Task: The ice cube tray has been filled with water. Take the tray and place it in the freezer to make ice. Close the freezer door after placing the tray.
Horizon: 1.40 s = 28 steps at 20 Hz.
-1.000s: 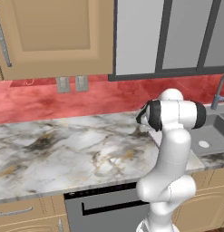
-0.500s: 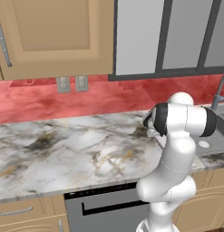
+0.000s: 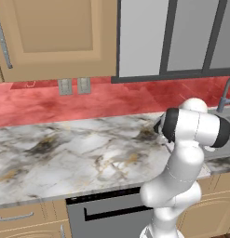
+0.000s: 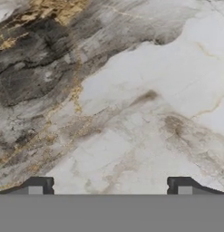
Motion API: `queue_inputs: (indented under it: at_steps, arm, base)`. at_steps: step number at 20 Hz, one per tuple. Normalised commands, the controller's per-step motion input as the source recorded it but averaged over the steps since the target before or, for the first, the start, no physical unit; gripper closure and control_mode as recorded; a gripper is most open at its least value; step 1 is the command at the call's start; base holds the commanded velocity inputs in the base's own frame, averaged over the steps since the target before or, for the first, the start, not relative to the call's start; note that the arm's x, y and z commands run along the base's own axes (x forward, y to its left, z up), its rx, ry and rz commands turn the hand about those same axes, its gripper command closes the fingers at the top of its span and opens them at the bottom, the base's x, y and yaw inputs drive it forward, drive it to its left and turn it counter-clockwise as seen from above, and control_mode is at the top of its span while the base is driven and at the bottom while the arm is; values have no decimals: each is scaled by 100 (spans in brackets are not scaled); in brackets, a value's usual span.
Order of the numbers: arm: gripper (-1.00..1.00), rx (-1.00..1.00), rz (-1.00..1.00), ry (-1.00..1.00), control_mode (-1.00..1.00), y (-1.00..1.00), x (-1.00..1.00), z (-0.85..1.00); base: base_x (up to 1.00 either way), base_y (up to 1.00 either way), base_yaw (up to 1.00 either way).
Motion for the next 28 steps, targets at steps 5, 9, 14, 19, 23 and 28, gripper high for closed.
queue_inputs:
  at_steps: [5,9,14,19,23,28]
  arm:
    - [-100,0,0,-3,-100,-1,13,-1]
    - [-100,0,0,-12,-100,0,63,0]
    - [-100,0,0,-8,-100,0,44,16]
    - [-100,0,-1,-8,-100,-1,-9,46]
    - [-100,0,0,-17,-100,0,-41,86]
    - [-100,0,-1,-16,-100,-2,-64,97]
  base:
    - [0,0,0]
    - [0,0,0]
    - [0,0,0]
    - [0,0,0]
    - [0,0,0]
    - [0,0,0]
